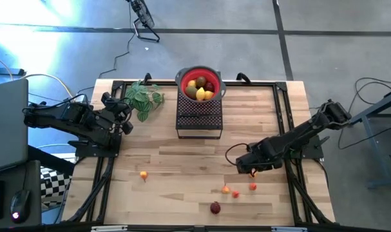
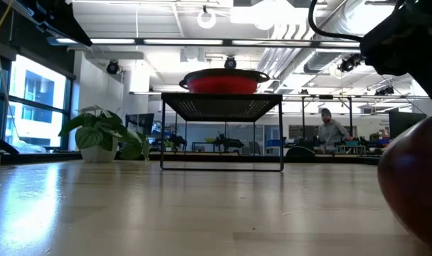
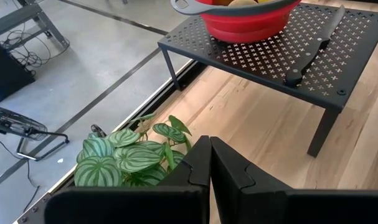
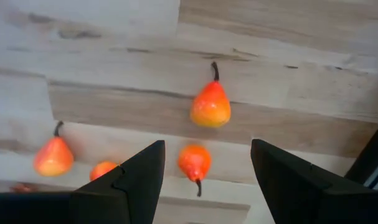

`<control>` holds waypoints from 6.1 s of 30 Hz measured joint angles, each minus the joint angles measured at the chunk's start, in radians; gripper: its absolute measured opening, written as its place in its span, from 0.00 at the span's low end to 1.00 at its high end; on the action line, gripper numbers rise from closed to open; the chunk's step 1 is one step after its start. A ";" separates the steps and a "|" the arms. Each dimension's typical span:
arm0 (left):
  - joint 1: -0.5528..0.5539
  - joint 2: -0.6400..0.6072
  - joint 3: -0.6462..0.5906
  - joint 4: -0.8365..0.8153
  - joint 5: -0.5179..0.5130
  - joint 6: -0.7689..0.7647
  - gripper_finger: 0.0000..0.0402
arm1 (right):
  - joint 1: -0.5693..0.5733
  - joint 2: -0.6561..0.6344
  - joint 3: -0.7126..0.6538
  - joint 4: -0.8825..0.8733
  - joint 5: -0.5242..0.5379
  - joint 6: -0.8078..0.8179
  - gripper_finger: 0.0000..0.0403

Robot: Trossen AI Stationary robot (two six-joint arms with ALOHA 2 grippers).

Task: Pick & Place Fruit
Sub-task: Put the pear into the red strainer bowl

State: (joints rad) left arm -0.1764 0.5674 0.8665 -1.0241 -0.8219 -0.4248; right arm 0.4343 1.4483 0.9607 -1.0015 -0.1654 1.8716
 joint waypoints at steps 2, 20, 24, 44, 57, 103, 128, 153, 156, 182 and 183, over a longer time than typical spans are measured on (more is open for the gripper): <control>0.000 0.000 0.000 0.000 0.000 0.000 0.00 | 0.000 0.000 0.000 0.000 0.011 0.012 0.57; 0.000 0.000 0.000 0.000 0.000 0.000 0.00 | 0.011 0.033 -0.120 0.184 0.010 0.047 0.57; 0.000 0.000 0.000 0.000 0.000 0.000 0.00 | 0.011 0.033 -0.145 0.193 0.002 0.048 0.57; 0.000 0.000 0.000 -0.004 -0.001 0.000 0.00 | 0.013 0.033 -0.208 0.275 0.007 0.046 0.57; 0.000 0.000 0.000 -0.004 -0.001 0.000 0.00 | 0.034 0.033 -0.231 0.326 0.002 0.043 0.49; 0.000 0.000 0.000 -0.004 -0.001 0.000 0.00 | 0.109 0.031 -0.287 0.394 0.116 0.148 0.40; 0.000 0.000 0.000 -0.008 -0.001 0.000 0.00 | 0.108 -0.088 -0.276 0.408 0.185 0.114 0.33; 0.000 0.000 0.000 -0.023 -0.001 0.000 0.00 | -0.155 -0.312 -0.238 1.219 0.607 -0.635 0.31; 0.000 0.000 0.000 -0.023 -0.001 0.000 0.00 | -0.205 -0.312 -0.238 1.324 0.559 -0.743 0.32; 0.000 0.000 0.000 -0.026 -0.001 0.000 0.00 | -0.488 -0.086 0.289 1.032 0.419 -1.291 0.30; 0.000 0.000 0.000 -0.026 -0.001 0.000 0.00 | -0.499 -0.065 0.321 0.998 0.412 -1.302 0.30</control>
State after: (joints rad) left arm -0.1764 0.5672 0.8663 -1.0504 -0.8230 -0.4248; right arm -0.0649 1.3828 1.2814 -0.0037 0.2466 0.5699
